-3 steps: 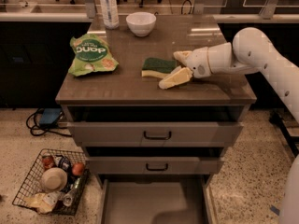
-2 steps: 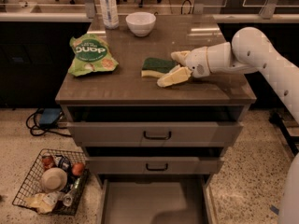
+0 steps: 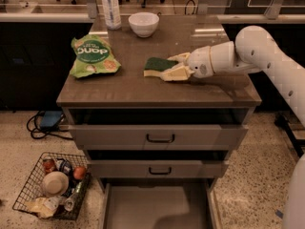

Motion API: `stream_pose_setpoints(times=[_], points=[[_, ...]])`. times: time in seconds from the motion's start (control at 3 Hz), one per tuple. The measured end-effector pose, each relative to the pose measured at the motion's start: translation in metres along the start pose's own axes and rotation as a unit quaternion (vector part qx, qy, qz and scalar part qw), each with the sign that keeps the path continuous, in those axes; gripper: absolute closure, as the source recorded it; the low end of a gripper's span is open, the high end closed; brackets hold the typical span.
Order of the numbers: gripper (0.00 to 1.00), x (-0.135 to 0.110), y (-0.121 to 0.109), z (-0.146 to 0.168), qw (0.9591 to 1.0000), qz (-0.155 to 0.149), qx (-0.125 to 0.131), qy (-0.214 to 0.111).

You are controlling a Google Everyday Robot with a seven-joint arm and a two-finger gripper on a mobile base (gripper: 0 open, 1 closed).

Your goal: Place sponge into bottom drawer

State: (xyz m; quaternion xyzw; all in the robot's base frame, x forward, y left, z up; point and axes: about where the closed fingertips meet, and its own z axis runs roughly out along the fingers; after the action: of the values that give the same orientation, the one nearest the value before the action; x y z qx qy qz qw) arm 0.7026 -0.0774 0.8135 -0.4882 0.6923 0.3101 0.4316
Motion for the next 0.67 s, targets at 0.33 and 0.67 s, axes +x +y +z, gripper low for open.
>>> stream_pose_setpoints(times=[0.33, 0.67], points=[[1.0, -0.0003, 0.0, 0.0, 1.0, 0.0, 0.0, 0.0], [1.0, -0.0003, 0.0001, 0.0001, 1.0, 0.0, 0.0, 0.0]])
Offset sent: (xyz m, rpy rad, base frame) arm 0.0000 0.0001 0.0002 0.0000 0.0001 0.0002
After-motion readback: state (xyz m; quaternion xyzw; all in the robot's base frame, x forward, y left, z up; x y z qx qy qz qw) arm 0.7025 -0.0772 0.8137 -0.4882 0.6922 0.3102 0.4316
